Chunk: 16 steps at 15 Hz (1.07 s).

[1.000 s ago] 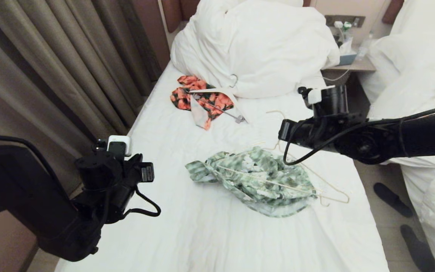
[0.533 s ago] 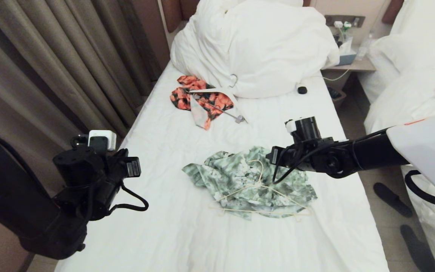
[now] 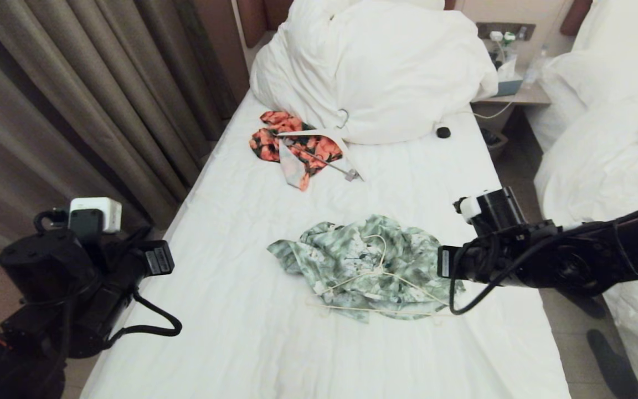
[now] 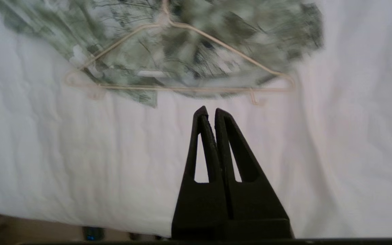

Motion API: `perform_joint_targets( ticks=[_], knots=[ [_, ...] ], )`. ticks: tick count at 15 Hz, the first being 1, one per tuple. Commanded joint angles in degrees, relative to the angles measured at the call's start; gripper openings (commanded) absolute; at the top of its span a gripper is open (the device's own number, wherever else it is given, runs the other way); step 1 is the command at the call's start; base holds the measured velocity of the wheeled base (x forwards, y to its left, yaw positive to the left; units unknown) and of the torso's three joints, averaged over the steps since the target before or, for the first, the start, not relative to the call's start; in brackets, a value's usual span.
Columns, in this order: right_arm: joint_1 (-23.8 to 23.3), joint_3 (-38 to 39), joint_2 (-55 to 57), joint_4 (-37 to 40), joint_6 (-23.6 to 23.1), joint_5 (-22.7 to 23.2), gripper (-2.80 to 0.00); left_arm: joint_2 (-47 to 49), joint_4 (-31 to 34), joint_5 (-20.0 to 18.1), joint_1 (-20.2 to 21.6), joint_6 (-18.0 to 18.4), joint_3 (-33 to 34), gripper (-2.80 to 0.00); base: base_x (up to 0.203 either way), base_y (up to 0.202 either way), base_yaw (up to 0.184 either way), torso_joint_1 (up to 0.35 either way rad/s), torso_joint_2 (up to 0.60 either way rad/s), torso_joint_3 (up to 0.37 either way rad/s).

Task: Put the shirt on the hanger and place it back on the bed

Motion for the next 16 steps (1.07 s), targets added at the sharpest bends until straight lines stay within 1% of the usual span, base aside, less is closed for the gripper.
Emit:
perform_joint_targets(
  ticks=[1, 3, 4, 5, 6, 8, 9, 10, 12, 14, 16],
  knots=[
    [0.00, 6.75, -9.05, -0.53, -0.09, -1.12, -2.80, -3.08, -0.56, 0.27, 0.45, -0.88, 2.97, -2.80, 0.000, 0.000, 0.000, 0.000, 0.00, 0.000],
    [0.08, 12.97, -17.99, -1.80, -0.47, -3.05, -2.80, -6.84, -0.94, 1.28, 3.22, -1.37, 5.16, -2.80, 0.000, 0.000, 0.000, 0.000, 0.00, 0.000],
    [0.14, 15.62, -22.96, -2.06, -0.59, -3.69, -2.80, -9.44, -0.96, 3.42, 3.63, -1.42, 5.73, -2.80, 0.000, 0.000, 0.000, 0.000, 0.00, 0.000],
    [0.13, 17.96, -27.16, -2.16, -0.70, -4.14, -2.80, -11.71, -0.93, 5.57, 3.69, -1.37, 6.45, -2.80, 0.000, 0.000, 0.000, 0.000, 0.00, 0.000],
    [-0.06, 20.05, -32.34, -1.95, -0.89, -4.38, -2.80, -15.05, -0.89, 6.65, 3.30, -1.06, 7.72, -2.80, 0.000, 0.000, 0.000, 0.000, 0.00, 0.000],
    [-1.34, 24.40, -44.41, -0.13, -2.04, -4.64, -2.80, -25.95, -0.05, 7.72, 1.75, 1.16, 10.98, -2.80, 0.000, 0.000, 0.000, 0.000, 0.00, 0.000],
    [-2.28, 26.17, -49.99, 1.47, -2.80, -4.70, -2.80, -31.20, 1.47, 8.05, 1.13, 2.49, 12.21, -2.80, 0.000, 0.000, 0.000, 0.000, 0.00, 0.000],
    [-3.29, 27.59, -55.43, 3.51, -3.48, -4.75, -2.80, -36.61, 4.07, 8.42, 0.70, 3.83, 12.92, -2.80, 0.000, 0.000, 0.000, 0.000, 0.00, 0.000],
    [-6.25, 29.37, -65.35, 8.79, -4.50, -4.77, -2.80, -47.81, 12.34, 10.33, 0.23, 7.42, 12.91, -2.80, 0.000, 0.000, 0.000, 0.000, 0.00, 0.000],
    [-10.03, 30.33, -74.40, 14.31, -5.11, -4.63, -2.80, -60.84, 23.93, 14.25, 0.86, 10.86, 10.35, -2.80, 0.000, 0.000, 0.000, 0.000, 0.00, 0.000],
    [-13.53, 30.65, -80.35, 18.88, -5.39, -4.55, -2.80, -72.00, 37.26, 16.41, 3.66, 12.47, 6.57, -2.80, 0.000, 0.000, 0.000, 0.000, 0.00, 0.000]
  ],
)
